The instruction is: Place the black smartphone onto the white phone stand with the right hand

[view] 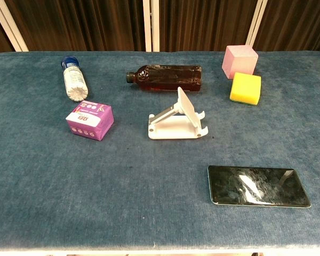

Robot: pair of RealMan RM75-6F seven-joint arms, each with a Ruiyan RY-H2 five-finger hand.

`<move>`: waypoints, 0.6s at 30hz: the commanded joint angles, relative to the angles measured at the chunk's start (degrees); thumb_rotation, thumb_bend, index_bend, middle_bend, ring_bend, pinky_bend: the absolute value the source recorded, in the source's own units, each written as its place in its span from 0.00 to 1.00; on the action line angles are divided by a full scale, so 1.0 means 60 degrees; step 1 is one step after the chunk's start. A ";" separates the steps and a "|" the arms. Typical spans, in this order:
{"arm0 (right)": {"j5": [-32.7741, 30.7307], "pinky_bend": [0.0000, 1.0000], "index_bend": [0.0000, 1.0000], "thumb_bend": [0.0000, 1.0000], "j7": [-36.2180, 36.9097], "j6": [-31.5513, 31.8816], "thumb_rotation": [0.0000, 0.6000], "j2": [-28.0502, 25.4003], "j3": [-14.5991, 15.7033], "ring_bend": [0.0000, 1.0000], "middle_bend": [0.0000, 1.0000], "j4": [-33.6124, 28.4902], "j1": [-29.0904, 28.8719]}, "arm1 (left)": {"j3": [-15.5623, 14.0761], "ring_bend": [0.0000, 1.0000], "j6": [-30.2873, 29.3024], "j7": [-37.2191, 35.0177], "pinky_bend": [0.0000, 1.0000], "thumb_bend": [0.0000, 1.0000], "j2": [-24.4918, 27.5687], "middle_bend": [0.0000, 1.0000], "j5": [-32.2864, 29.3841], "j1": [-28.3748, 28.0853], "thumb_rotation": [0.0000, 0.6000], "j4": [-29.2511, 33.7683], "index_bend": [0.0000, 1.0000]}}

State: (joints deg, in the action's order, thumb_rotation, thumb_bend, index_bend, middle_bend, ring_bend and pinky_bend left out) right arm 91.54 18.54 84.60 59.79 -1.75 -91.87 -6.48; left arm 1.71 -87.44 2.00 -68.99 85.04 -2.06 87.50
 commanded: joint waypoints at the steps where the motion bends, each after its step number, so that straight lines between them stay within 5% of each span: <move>1: -0.0030 0.01 0.00 0.29 -0.0210 -0.0446 1.00 0.0003 0.0050 0.00 0.03 -0.0286 -0.0210 | 0.0018 0.09 0.0033 0.0030 0.00 0.18 -0.0022 0.19 -0.0055 0.0003 1.00 0.0019 0.24; 12: 0.0245 0.01 0.00 0.19 -0.2110 -0.3216 1.00 0.0710 0.1105 0.00 0.02 -0.2369 -0.1105 | -0.0037 0.09 0.0068 0.0018 0.00 0.18 -0.0120 0.19 -0.0040 0.0037 1.00 -0.0039 0.24; 18: -0.0705 0.00 0.03 0.19 -0.4840 -0.3738 1.00 0.2127 0.0900 0.00 0.00 -0.2330 -0.1220 | -0.0048 0.09 0.0058 -0.0169 0.00 0.18 -0.0210 0.19 0.0017 0.0041 1.00 -0.0250 0.24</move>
State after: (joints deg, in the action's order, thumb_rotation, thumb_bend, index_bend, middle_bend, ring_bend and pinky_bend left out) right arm 90.80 -1.10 64.17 66.99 3.89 -105.31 -12.92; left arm 1.44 -87.05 1.08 -70.17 85.07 -1.82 86.11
